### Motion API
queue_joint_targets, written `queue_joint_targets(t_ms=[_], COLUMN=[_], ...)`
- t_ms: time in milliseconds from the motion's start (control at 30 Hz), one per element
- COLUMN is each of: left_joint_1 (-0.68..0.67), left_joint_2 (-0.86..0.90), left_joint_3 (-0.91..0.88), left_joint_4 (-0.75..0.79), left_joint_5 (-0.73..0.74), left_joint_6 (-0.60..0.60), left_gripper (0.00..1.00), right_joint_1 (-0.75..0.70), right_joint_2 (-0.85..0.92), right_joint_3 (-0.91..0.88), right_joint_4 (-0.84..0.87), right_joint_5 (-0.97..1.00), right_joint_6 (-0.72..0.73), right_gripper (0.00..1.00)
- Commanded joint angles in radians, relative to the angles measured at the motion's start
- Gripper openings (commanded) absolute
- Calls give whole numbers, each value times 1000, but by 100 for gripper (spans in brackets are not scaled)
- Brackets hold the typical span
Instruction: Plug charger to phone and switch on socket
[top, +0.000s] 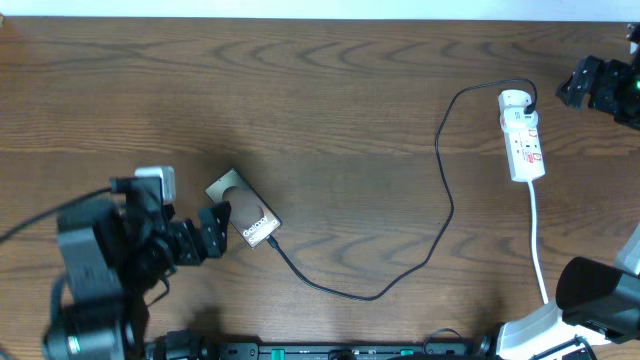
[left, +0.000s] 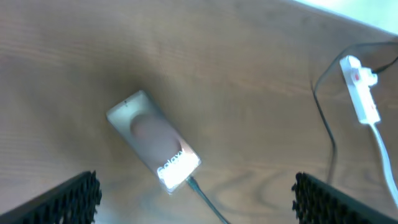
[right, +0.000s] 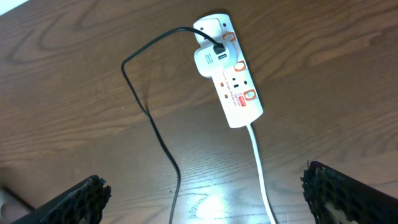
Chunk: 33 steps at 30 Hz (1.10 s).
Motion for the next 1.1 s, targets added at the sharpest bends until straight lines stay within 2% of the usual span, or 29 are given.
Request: queue_joint_targets(t_ms=[0,267,467,600,767,900,1067], left_joint_1=[-49,-58,-46,-23,-23,-23,-23], left_joint_2=[-182,-542,-689,-689,-689,-689,-689], left_joint_3=[-142,-492,-689,-782,-871,-928,-938], left_joint_4=[159,731,1002,1145,1224,1225,1152], left_joint_5=[-68,-58,-58,-53,-53,-53,-53], left_joint_6=[0,0,0,-1,0,0,0], left_gripper=[98,98,98,98,98,98,98], right_joint_1=[3,3,3,3,3,3,3], right_joint_2=[-8,-8,-8,-8,-8,-8,-8], right_joint_3=[1,1,1,1,1,1,1], right_joint_4=[-1,-1,-1,-1,-1,-1,-1], right_joint_5=[2,2,2,2,2,2,2], right_joint_6=[17,17,17,17,17,17,17], right_gripper=[99,99,99,99,99,99,99])
